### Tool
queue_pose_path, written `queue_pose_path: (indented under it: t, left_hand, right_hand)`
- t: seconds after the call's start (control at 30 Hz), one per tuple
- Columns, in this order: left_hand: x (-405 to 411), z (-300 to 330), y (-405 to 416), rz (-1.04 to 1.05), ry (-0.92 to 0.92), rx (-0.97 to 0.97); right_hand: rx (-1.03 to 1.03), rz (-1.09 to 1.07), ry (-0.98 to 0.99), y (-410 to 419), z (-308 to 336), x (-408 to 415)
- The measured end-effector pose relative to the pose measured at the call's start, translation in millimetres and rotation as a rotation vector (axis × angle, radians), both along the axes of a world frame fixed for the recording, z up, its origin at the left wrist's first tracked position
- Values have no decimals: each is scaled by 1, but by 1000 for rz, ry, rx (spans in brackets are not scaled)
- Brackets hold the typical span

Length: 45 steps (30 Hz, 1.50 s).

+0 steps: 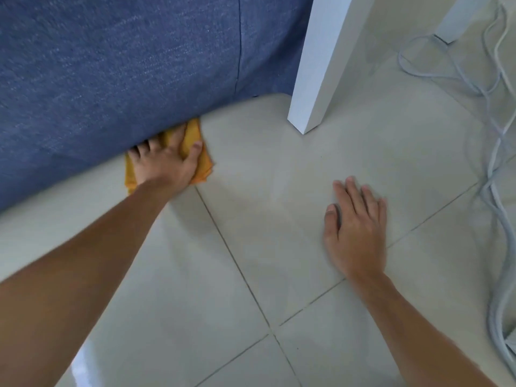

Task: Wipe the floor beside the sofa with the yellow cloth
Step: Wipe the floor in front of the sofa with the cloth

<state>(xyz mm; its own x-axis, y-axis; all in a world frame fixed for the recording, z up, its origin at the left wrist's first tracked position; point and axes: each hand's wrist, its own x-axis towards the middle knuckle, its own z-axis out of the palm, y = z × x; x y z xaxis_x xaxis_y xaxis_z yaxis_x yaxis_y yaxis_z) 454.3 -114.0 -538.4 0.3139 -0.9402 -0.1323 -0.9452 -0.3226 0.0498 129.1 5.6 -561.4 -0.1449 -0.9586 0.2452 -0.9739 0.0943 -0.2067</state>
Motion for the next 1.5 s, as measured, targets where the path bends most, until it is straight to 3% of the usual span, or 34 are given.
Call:
queue_pose_path:
  t: [0.2,0.47,0.57,0.87,1.27,1.5]
  left_hand:
    - [-99,-2,-35,-215,14,-19]
    - [-170,1,70,-549,141,-11]
    - [-161,3,126,-577,187,-28]
    - [-34,12,253,-309,201,-62]
    - [184,6,430,241,4,-60]
    - [268,-2,415,470,-22,-37]
  right_hand:
    - [11,28,-58,-3,-1,-5]
    - [61,90,-287,0,27,-16]
    - [72,109,-250,22,31,-2]
    - [63,338,-202,91,28,129]
    - [161,564,-103,179,12,273]
    - [168,512,34,186,8,281]
